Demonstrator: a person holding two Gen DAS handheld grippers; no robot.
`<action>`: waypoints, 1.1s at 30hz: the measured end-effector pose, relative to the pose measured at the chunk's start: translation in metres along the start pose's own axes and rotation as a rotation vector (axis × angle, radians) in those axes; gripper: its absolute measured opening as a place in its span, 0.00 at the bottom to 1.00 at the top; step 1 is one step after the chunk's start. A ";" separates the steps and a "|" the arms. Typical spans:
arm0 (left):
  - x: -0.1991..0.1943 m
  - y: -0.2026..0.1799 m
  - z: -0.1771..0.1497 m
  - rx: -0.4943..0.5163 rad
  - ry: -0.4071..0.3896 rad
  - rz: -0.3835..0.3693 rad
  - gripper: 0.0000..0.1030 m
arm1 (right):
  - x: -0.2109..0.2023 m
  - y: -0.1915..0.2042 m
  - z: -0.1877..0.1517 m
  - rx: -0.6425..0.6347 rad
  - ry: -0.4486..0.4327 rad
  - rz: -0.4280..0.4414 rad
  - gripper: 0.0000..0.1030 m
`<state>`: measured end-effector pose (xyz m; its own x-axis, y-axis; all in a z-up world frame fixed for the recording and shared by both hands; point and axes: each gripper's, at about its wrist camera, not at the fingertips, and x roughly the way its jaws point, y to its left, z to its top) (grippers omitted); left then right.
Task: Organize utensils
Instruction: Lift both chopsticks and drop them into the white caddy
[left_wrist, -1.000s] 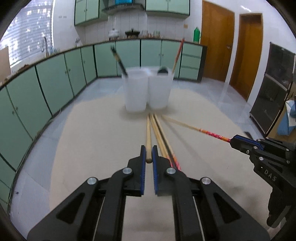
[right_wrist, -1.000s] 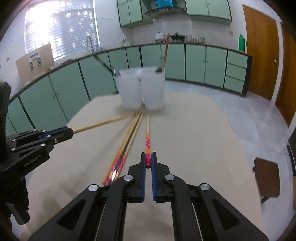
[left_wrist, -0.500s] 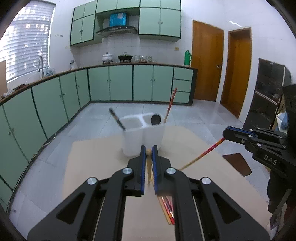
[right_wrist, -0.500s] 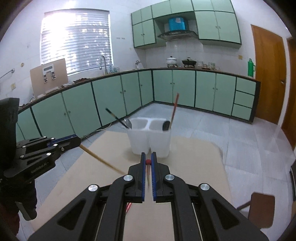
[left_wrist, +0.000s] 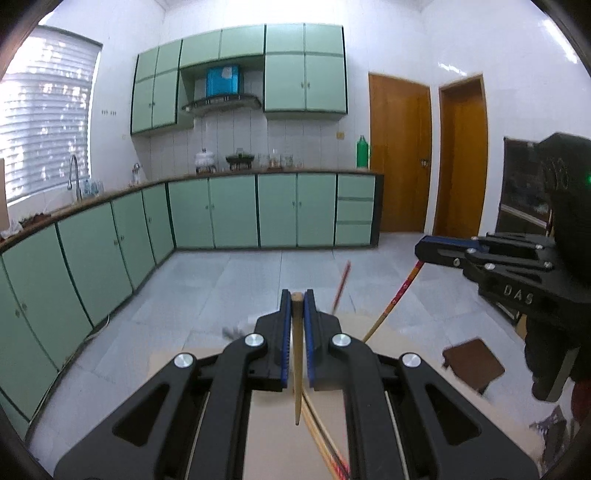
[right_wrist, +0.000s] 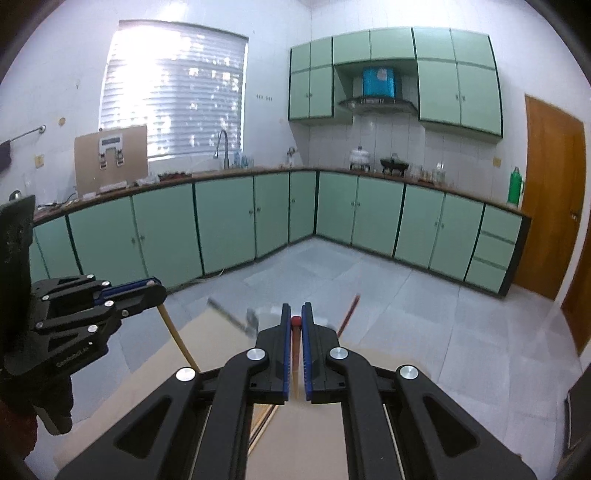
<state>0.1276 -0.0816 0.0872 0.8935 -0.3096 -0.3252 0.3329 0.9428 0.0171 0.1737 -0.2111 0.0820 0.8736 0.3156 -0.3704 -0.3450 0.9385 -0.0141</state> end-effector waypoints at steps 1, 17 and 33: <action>0.001 0.000 0.006 0.002 -0.014 0.002 0.06 | 0.002 -0.001 0.006 0.003 -0.011 -0.001 0.05; 0.123 0.021 0.035 -0.049 -0.053 0.081 0.06 | 0.103 -0.034 0.018 0.088 0.022 -0.036 0.05; 0.131 0.037 -0.012 -0.050 0.072 0.072 0.30 | 0.110 -0.033 -0.025 0.090 0.071 -0.053 0.29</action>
<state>0.2537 -0.0856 0.0341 0.8898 -0.2330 -0.3924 0.2516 0.9678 -0.0041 0.2725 -0.2110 0.0186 0.8622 0.2578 -0.4361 -0.2644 0.9633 0.0466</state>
